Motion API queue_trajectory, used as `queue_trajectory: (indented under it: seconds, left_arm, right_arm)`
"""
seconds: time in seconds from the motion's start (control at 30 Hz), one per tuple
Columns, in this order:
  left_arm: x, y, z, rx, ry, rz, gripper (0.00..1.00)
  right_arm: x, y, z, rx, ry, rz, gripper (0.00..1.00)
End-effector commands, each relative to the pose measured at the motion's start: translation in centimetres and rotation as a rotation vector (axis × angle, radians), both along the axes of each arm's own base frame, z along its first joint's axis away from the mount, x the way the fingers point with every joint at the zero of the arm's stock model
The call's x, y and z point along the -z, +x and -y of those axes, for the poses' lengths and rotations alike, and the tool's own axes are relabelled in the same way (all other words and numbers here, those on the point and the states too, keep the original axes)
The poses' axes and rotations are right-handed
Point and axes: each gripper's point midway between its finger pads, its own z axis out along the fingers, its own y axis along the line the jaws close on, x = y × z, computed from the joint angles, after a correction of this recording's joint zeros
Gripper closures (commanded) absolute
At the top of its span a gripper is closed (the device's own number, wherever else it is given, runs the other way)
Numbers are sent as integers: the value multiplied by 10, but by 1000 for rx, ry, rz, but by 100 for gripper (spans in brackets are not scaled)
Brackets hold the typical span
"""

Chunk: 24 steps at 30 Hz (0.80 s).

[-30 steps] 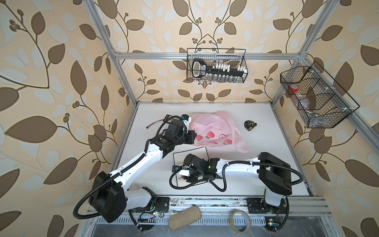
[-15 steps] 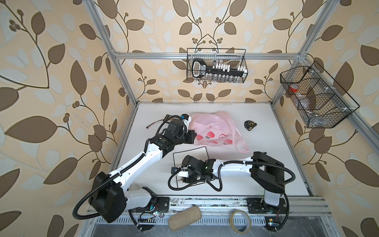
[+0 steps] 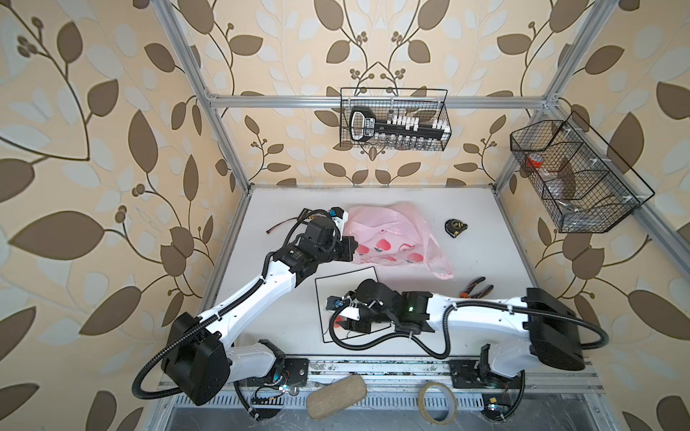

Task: Take the fake fruits out of the plastic bag
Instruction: 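Move the right gripper back over the bag opening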

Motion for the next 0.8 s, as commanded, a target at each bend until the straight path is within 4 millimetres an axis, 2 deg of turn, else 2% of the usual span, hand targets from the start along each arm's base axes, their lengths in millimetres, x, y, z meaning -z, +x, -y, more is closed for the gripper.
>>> queue_trajectory:
  seconds: [0.0, 0.23, 0.3, 0.47, 0.5, 0.63, 0.7, 0.77]
  left_arm:
    - [-33, 6, -1, -5, -18, 87, 100]
    - [-28, 7, 1, -5, -26, 73, 100]
    - [-27, 7, 1, -9, -30, 70, 100]
    - [-24, 6, 1, -16, -41, 59, 100]
    - [-23, 6, 1, -15, -42, 57, 100]
    - [-23, 4, 1, -11, -45, 53, 100]
    - [-25, 4, 2, -7, -47, 56, 100]
    - [-25, 3, 1, -6, -47, 54, 100]
  right_arm:
    - [-29, 1, 25, 99, 77, 9, 45]
    - [-91, 28, 78, 353, 241, 70, 45]
    - [-105, 46, 93, 469, 315, 40, 45]
    - [-124, 101, 124, 814, 504, -100, 48]
    - [-126, 111, 129, 882, 543, -130, 49]
    - [-127, 136, 128, 1007, 631, -234, 46]
    - [-117, 152, 131, 1109, 677, -294, 47]
    - [-105, 167, 136, 1196, 730, -384, 53]
